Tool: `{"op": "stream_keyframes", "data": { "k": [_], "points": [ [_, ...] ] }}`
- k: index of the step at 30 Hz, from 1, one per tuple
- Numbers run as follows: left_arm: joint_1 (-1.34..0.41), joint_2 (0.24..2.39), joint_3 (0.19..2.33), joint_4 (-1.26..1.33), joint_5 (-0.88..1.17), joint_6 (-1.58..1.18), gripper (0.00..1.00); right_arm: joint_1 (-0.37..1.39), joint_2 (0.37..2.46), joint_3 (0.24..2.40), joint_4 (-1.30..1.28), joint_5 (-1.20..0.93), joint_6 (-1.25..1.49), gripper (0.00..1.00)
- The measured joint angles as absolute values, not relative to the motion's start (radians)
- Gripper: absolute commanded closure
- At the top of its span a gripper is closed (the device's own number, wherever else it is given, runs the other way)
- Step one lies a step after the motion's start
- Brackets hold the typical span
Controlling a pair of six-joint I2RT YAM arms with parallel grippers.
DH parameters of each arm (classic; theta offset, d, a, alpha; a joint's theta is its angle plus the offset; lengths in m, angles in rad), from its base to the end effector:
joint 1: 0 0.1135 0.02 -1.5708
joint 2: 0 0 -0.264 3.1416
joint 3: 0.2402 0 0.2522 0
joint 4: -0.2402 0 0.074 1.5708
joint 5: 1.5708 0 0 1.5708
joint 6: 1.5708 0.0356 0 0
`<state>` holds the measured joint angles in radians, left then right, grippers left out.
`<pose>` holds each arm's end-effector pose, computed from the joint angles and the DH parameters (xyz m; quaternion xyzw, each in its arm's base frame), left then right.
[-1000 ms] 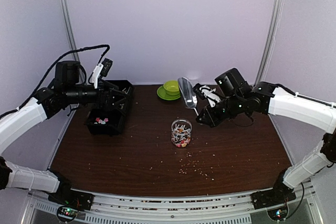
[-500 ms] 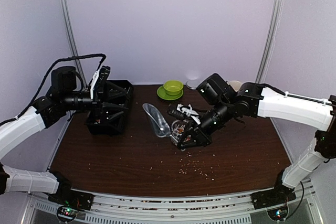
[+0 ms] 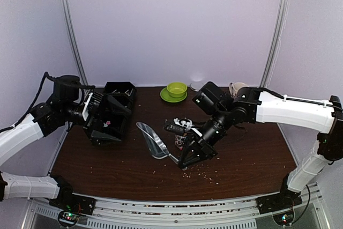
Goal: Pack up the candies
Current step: Pass from the right arm to the left
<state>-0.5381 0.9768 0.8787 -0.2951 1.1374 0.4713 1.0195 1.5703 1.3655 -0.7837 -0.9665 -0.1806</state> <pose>0.1587 -0.1323 0.3339 0.6006 0.4687 -0.4632 0.4527 0.1446 0.2911 0.3077 -0.5891 0.6247 0.5100 0.0509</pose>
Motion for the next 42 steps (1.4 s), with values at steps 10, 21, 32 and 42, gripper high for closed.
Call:
{"op": "stream_keyframes", "data": {
  "k": [10,21,32,42],
  "points": [
    [-0.637,1.005,0.913,-0.440,1.142,0.617,0.16,1.044,1.617,1.365,-0.785,-1.042,-0.194,1.00],
    [-0.683,1.013,0.947,-0.447,1.140,0.620,0.39,1.056,1.660,1.365,-0.793,-1.098,-0.214,1.00],
    [-0.721,1.075,0.975,-0.518,1.130,0.634,0.64,1.056,1.670,1.366,-0.800,-1.129,-0.227,1.00],
    [-0.735,1.104,0.990,-0.553,1.136,0.654,0.72,1.056,1.687,1.366,-0.810,-1.146,-0.233,1.00]
  ]
}}
